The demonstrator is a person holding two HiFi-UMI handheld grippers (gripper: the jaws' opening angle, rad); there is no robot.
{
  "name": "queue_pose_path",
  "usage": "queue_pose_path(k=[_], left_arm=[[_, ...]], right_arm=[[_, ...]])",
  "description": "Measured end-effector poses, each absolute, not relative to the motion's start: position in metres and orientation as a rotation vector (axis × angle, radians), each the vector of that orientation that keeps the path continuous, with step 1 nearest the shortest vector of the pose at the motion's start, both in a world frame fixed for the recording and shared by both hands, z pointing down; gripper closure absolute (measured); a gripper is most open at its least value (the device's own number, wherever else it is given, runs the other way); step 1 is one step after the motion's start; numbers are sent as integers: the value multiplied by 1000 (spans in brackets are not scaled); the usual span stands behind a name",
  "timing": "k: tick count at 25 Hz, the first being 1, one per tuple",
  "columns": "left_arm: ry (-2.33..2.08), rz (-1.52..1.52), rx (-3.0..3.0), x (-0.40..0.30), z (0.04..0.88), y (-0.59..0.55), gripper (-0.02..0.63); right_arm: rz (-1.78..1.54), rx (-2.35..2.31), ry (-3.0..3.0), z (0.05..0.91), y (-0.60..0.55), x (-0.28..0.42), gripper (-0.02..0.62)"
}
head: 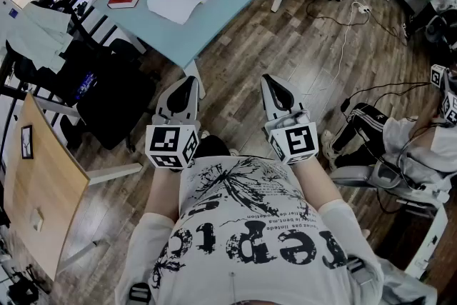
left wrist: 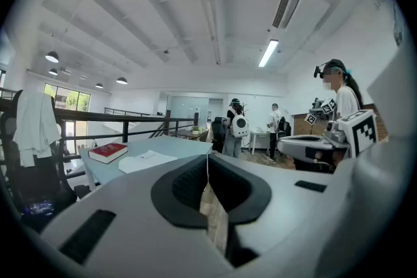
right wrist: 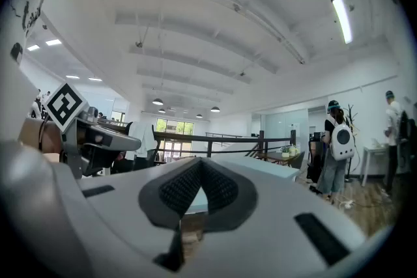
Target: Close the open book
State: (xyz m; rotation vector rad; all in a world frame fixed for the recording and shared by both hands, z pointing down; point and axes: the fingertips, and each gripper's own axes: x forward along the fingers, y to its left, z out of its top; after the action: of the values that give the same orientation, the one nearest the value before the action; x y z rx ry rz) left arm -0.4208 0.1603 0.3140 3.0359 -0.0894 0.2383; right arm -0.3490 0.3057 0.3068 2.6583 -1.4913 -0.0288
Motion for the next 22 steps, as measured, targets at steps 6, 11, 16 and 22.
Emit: queue_pose_path(k=[6,11,16,22], left_arm=[[-93,252,3031,-411,320,169,586],[-94,275,3011,-402,324,160,586],[-113,317,2982,-383,339,143,586],[-139,358,2936,-331,364,107,586]], right_arm=[[-31,2642,-1509,310,312,-343,588],[-15,2640,-1496,310,299,-333,586],[37,2640,-1495,322,282,-310,585],[85,2611,-1499,341,246,-257,584]])
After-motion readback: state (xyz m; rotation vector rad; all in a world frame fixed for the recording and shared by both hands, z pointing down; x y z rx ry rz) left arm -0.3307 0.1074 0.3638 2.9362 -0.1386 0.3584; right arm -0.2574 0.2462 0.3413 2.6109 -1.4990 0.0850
